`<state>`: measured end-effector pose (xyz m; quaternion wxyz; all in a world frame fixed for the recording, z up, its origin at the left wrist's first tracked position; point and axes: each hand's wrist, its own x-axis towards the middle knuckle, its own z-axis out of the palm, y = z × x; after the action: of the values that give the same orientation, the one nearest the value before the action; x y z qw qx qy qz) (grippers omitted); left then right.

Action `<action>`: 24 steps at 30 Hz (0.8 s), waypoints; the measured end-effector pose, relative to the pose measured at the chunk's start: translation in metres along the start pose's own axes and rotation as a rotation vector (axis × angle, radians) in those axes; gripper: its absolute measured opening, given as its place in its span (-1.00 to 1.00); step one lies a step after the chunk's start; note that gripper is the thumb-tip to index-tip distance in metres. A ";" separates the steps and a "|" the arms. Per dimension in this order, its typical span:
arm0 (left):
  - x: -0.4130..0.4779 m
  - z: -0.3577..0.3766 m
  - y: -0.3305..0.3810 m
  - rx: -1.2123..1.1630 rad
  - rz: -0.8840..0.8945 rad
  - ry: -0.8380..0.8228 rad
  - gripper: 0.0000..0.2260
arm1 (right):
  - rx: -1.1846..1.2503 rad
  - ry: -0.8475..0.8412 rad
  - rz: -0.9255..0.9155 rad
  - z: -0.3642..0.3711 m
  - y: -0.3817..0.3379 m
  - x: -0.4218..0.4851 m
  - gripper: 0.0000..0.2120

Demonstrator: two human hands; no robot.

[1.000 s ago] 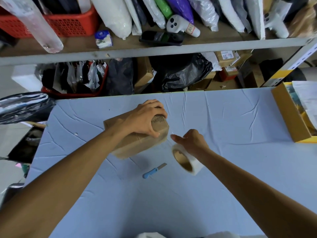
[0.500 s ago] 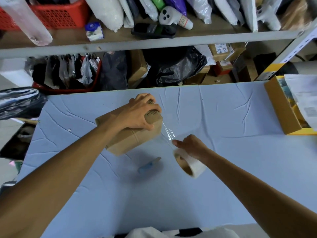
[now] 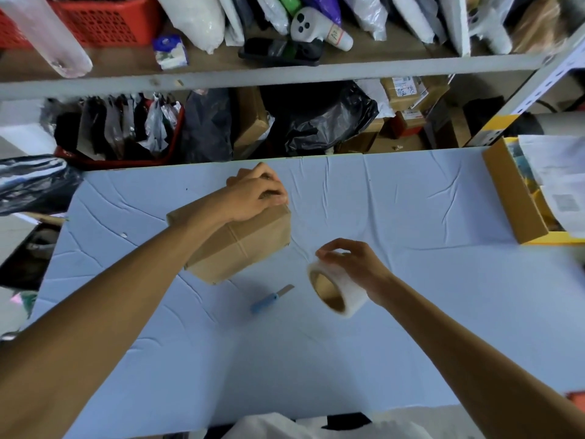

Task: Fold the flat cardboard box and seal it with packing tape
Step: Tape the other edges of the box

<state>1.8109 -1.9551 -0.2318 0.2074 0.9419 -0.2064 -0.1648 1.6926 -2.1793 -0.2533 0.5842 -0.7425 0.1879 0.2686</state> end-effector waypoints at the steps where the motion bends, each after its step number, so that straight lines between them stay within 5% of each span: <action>1: 0.000 0.002 0.001 0.013 0.002 -0.024 -0.76 | -0.047 -0.003 0.045 0.000 0.002 0.003 -0.77; 4: 0.001 0.007 0.007 0.058 -0.008 -0.075 -0.77 | -0.252 -0.013 0.175 0.003 0.006 0.005 -0.55; 12: 0.003 0.002 0.000 0.008 -0.054 -0.024 -0.76 | 0.088 0.021 -0.008 -0.004 -0.004 -0.009 -0.83; 24: 0.001 0.009 0.020 0.091 -0.077 0.052 -0.73 | -0.048 0.142 0.062 0.000 -0.007 0.004 -0.84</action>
<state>1.8019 -1.9752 -0.2305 0.1630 0.9617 -0.1718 -0.1384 1.6995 -2.1771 -0.2501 0.5430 -0.7671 0.2453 0.2378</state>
